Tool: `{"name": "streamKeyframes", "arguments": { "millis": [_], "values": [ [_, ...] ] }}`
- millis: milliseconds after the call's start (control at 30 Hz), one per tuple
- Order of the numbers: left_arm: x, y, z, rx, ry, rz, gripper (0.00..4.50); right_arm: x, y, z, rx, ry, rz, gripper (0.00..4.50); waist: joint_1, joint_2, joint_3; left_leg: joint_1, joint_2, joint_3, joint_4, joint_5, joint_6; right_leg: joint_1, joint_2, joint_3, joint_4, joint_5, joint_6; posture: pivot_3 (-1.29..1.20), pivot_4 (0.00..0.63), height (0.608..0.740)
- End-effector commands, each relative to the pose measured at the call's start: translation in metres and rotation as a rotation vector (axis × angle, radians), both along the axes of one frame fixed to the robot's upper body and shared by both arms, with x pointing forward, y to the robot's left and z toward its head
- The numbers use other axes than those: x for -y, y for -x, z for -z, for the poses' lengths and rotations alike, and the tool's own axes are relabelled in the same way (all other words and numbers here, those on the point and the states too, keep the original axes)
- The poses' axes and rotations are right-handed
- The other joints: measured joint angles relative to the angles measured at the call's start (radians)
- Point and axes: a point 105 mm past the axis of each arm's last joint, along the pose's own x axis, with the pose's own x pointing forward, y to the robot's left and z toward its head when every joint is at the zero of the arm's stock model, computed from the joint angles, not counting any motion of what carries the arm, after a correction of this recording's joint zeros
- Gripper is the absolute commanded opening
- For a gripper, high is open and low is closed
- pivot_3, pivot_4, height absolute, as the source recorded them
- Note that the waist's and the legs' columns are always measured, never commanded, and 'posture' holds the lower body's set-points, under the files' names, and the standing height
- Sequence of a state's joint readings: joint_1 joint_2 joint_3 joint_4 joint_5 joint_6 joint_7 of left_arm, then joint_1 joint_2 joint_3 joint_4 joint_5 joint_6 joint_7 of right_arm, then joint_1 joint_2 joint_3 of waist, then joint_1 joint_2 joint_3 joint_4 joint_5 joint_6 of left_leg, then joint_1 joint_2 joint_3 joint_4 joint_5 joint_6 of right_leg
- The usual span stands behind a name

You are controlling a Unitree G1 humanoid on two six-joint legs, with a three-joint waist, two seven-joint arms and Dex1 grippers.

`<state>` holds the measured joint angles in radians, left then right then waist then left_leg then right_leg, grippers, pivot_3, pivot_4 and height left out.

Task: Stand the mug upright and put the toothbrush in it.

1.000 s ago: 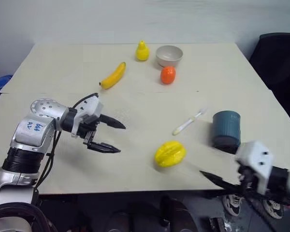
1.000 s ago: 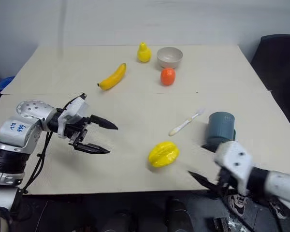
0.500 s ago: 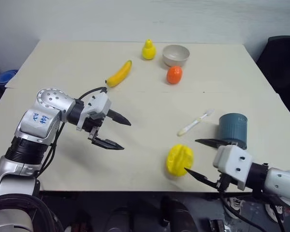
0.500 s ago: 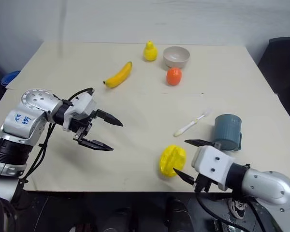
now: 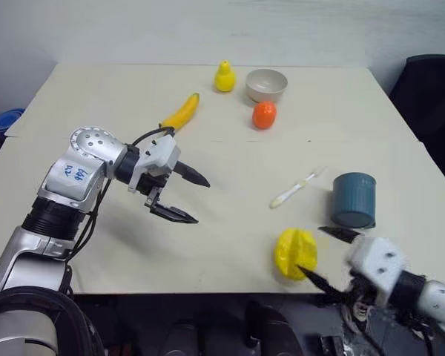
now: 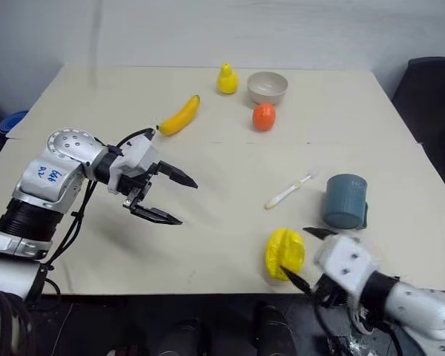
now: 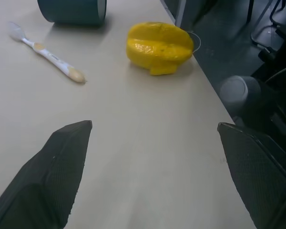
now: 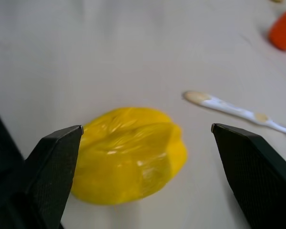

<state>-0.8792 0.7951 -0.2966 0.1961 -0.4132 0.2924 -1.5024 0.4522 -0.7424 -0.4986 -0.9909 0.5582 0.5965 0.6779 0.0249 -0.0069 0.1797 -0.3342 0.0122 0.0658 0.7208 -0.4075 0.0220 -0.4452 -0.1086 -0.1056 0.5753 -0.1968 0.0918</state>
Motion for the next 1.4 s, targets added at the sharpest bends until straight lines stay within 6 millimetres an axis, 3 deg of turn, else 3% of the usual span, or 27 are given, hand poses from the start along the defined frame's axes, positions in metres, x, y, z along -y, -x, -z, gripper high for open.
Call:
{"name": "streamKeyframes", "arguments": {
  "millis": [33, 333, 467, 633, 833, 1033, 1233, 1333, 1400],
  "values": [
    [-0.005, 0.012, -0.004, -0.012, -0.033, 0.104, 4.48, -0.001, 0.017, -0.015, -0.035, -0.087, -0.021, 4.5, 0.0, 0.0, 0.0, 0.0, 0.0, 0.0, 0.0, 0.0, 0.0, 0.0, 0.0, 0.0, 0.0, 0.0, 0.0, 0.0, 0.15, 0.74],
    [-0.006, 0.01, -0.001, -0.009, -0.03, 0.104, 4.48, 0.002, 0.042, -0.014, -0.297, -0.385, 0.066, 4.5, 0.0, 0.0, 0.0, 0.0, 0.0, 0.0, -0.001, -0.002, 0.004, 0.001, -0.001, 0.001, -0.001, 0.0, 0.0, 0.0, 0.15, 0.74],
    [-0.004, 0.011, -0.001, -0.009, -0.028, 0.113, 4.48, 0.011, 0.04, 0.0, -0.464, -0.622, 0.239, 4.5, 0.001, 0.0, 0.0, 0.0, 0.002, 0.0, -0.001, -0.003, 0.005, 0.0, -0.002, 0.001, -0.001, 0.0, 0.0, 0.0, 0.15, 0.74],
    [-0.004, 0.011, 0.0, -0.009, -0.032, 0.116, 4.48, 0.021, 0.027, -0.001, -0.485, -0.789, 0.342, 4.5, 0.001, 0.0, 0.0, 0.0, 0.002, 0.001, -0.001, -0.003, 0.005, 0.0, -0.002, 0.002, -0.001, 0.0, 0.0, 0.0, 0.15, 0.74],
    [-0.007, 0.012, -0.004, -0.025, -0.03, 0.116, 4.48, 0.041, 0.023, 0.027, -0.569, -0.79, 0.508, 4.5, 0.003, 0.0, 0.0, 0.0, 0.002, 0.0, -0.001, -0.003, 0.004, 0.0, -0.002, 0.001, -0.002, 0.0, 0.001, 0.0, 0.15, 0.74],
    [-0.007, 0.012, -0.004, -0.008, -0.045, 0.123, 4.48, 0.034, 0.029, 0.052, -0.679, -0.83, 0.512, 4.5, 0.003, 0.0, 0.0, -0.001, 0.002, 0.001, -0.001, -0.003, 0.006, 0.0, -0.002, 0.001, -0.004, 0.001, 0.001, 0.0, 0.15, 0.74],
    [-0.001, 0.01, -0.007, 0.003, -0.037, 0.136, 4.48, 0.018, 0.013, 0.061, -0.712, -0.905, 0.446, 4.5, 0.0, 0.0, 0.0, -0.001, 0.002, 0.002, -0.001, -0.004, 0.006, 0.0, -0.003, 0.002, -0.006, 0.001, 0.002, 0.0, 0.15, 0.74],
    [0.0, 0.008, -0.008, 0.016, -0.04, 0.136, 4.5, 0.015, 0.004, 0.061, -0.692, -0.919, 0.434, 3.89, 0.001, 0.001, 0.0, -0.001, 0.001, 0.002, -0.001, -0.003, 0.006, 0.0, -0.002, 0.002, -0.006, 0.001, 0.002, 0.0, 0.15, 0.74],
    [0.0, 0.006, -0.01, 0.022, -0.037, 0.133, 4.5, 0.015, 0.0, 0.06, -0.679, -0.928, 0.431, 3.24, 0.001, 0.001, 0.0, -0.001, 0.0, 0.002, -0.001, -0.003, 0.006, 0.0, -0.002, 0.001, -0.005, 0.001, 0.002, 0.0, 0.15, 0.74]
  ]
}}
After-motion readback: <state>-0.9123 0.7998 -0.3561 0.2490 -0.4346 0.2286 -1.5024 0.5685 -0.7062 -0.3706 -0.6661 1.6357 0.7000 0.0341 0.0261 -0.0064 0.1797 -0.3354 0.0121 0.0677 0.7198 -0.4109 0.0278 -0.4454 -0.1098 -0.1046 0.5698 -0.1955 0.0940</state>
